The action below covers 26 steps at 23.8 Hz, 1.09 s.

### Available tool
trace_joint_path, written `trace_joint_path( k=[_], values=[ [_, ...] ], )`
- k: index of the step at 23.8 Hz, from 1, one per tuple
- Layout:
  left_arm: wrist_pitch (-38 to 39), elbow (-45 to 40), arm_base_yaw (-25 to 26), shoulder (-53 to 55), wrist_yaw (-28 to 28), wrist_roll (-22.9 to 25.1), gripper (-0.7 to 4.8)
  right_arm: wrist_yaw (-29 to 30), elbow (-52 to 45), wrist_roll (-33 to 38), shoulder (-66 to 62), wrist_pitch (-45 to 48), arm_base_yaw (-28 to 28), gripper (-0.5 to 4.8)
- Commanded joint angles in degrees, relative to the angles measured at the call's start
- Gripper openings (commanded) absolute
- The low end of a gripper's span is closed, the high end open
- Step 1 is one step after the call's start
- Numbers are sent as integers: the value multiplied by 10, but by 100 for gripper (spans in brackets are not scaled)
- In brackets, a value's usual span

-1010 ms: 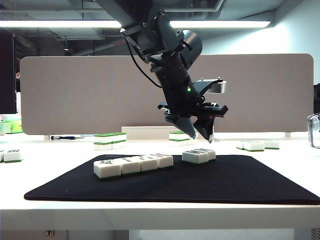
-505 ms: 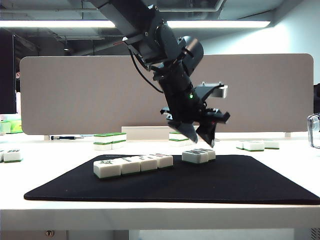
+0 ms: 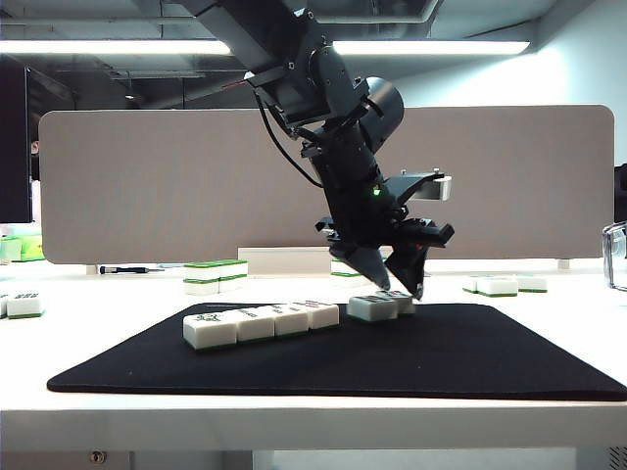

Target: Align six mahjong tiles in a row on the table.

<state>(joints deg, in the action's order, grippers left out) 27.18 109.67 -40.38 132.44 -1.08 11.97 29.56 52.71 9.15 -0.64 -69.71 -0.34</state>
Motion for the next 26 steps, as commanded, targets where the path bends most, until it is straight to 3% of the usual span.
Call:
trace_joint_path(
  k=[1, 14, 21, 22, 24, 26],
  values=[
    [39, -2, 1, 1, 28, 2, 238, -1, 2, -2, 7, 10, 0, -1],
    [41, -1, 0, -41, 28, 0, 238, -16, 2, -2, 7, 10, 0, -1],
    [165, -2, 0, -96, 24, -30, 243, -16, 2, -2, 7, 10, 0, -1],
    [180, -2, 0, -96, 24, -30, 257, -16, 2, -2, 7, 10, 0, -1],
    [210, -2, 1, -92, 24, -30, 342, -16, 2, -2, 7, 10, 0, -1],
    [214, -2, 1, -86, 24, -30, 370, -16, 2, -2, 7, 10, 0, -1]
  ],
)
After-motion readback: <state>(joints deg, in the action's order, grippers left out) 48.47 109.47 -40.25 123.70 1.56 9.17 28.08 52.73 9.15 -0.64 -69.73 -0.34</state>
